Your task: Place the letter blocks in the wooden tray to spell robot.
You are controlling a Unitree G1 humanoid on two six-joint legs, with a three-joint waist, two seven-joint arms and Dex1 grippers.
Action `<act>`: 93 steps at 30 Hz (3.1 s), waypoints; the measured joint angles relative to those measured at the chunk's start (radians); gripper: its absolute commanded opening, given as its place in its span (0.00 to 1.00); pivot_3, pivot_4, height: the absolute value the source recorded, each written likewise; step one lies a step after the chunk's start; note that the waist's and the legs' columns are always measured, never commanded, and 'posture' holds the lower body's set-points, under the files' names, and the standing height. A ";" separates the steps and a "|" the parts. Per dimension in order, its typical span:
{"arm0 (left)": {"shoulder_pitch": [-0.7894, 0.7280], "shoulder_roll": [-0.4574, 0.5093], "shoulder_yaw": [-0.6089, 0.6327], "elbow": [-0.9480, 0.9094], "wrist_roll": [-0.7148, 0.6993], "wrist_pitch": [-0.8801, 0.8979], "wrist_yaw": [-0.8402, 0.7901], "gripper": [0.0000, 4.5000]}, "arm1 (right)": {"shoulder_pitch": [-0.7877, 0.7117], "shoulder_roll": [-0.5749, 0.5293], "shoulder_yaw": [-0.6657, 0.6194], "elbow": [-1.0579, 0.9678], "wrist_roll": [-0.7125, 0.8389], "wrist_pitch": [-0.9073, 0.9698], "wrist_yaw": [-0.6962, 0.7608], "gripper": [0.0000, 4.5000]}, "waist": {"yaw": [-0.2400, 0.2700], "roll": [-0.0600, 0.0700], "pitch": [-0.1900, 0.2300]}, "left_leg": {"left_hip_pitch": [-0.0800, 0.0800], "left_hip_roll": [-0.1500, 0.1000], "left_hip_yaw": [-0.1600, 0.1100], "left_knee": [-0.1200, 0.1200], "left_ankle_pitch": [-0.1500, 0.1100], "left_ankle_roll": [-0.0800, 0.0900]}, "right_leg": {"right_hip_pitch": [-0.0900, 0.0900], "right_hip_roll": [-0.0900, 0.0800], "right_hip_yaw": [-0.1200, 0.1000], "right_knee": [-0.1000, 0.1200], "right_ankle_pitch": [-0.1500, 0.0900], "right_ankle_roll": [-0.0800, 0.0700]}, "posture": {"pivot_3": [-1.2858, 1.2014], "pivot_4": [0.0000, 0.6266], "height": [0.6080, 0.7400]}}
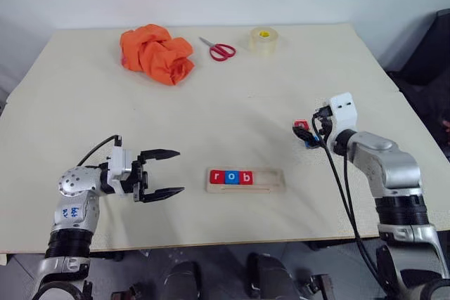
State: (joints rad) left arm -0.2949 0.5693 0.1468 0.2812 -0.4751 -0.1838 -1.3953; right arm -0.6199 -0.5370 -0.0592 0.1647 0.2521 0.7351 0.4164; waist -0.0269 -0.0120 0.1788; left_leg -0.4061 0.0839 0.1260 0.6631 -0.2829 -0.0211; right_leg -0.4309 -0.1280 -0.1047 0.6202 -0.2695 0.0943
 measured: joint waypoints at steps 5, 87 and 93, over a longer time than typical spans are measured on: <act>0.046 -0.001 0.007 -0.060 -0.003 0.012 0.040 1.00 | -0.053 0.046 0.023 0.139 -0.044 -0.043 -0.009 0.99 | -0.003 0.000 0.000 | 0.000 0.000 0.001 0.000 0.000 0.000 | 0.000 0.000 0.000 0.001 0.000 0.000 | 0.52 0.24 1.00; -0.087 -0.048 -0.037 0.081 0.002 -0.005 -0.057 1.00 | 0.386 -0.476 0.085 -0.613 0.084 0.045 0.454 0.99 | -0.002 -0.004 0.003 | 0.000 0.000 -0.002 -0.002 -0.001 0.000 | 0.001 0.000 -0.002 -0.006 -0.001 0.001 | 0.52 0.24 1.00; -0.035 -0.051 -0.034 0.031 0.002 -0.010 -0.028 1.00 | 0.181 -0.478 0.254 -0.307 -0.036 -0.238 0.666 0.99 | -0.001 -0.004 0.003 | 0.000 0.000 -0.001 -0.001 -0.001 0.000 | 0.001 0.000 -0.001 -0.006 0.000 0.001 | 0.52 0.24 1.00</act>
State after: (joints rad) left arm -0.3297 0.5179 0.1129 0.3127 -0.4731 -0.1939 -1.4228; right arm -0.4392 -1.0152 0.1952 -0.1419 0.2163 0.4973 1.0828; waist -0.0284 -0.0163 0.1819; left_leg -0.4061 0.0840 0.1250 0.6618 -0.2838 -0.0215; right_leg -0.4298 -0.1277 -0.1059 0.6144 -0.2698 0.0957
